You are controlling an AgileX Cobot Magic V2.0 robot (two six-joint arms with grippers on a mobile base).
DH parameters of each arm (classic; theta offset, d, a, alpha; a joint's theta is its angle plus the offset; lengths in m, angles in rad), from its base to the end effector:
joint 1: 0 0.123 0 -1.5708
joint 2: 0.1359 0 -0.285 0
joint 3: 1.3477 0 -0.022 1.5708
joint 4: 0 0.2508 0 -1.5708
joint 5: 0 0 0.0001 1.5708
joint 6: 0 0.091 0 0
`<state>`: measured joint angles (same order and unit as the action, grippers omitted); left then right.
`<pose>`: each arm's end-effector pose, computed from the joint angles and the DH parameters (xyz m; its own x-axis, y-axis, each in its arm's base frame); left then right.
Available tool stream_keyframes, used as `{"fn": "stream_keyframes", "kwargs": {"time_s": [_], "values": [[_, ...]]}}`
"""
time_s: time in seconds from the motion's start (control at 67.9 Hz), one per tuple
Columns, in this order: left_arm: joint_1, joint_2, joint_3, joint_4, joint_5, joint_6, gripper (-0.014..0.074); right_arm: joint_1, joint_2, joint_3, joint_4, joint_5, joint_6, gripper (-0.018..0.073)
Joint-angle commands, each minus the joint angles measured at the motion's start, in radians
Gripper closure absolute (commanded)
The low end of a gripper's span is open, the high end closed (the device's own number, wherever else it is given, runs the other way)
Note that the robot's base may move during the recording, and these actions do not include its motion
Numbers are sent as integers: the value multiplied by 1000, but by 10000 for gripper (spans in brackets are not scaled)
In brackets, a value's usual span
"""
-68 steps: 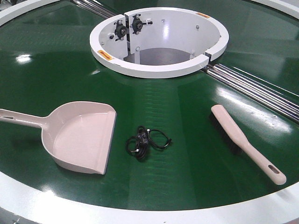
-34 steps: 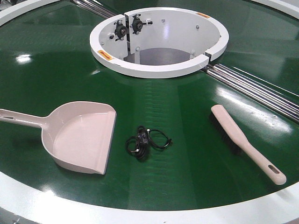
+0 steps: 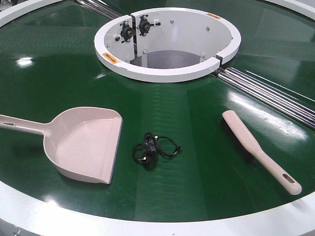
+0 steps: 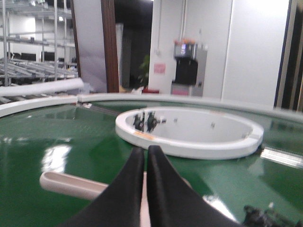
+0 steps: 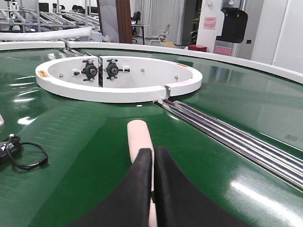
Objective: Clean and inspect green conveyor with broom and dustpan
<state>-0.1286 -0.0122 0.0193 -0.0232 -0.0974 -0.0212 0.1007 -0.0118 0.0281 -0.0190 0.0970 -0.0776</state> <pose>0.0546 -0.0069 0.2161 0.1693 -0.0665 -0.9833 0.1337 0.9900 -0.0440 0.0565 0.0055 0.1955 -0.0163 -0.0985 -0.9950 -0.1007 0.9902 -0.0964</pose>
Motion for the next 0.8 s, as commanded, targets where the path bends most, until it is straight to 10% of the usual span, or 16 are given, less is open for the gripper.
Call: {"fn": "stream_keyframes", "kwargs": {"time_s": [0.0, 0.471, 0.78], "values": [[-6, 9, -91, -78, -41, -7, 603, -7, -10, 3, -4, -77, -2, 568], [-6, 478, -561, 105, 489, -3, 603, -7, -10, 3, -4, -77, -2, 568], [-5, 655, -587, 131, 533, -11, 603, -7, -10, 3, -4, -77, -2, 568]]}}
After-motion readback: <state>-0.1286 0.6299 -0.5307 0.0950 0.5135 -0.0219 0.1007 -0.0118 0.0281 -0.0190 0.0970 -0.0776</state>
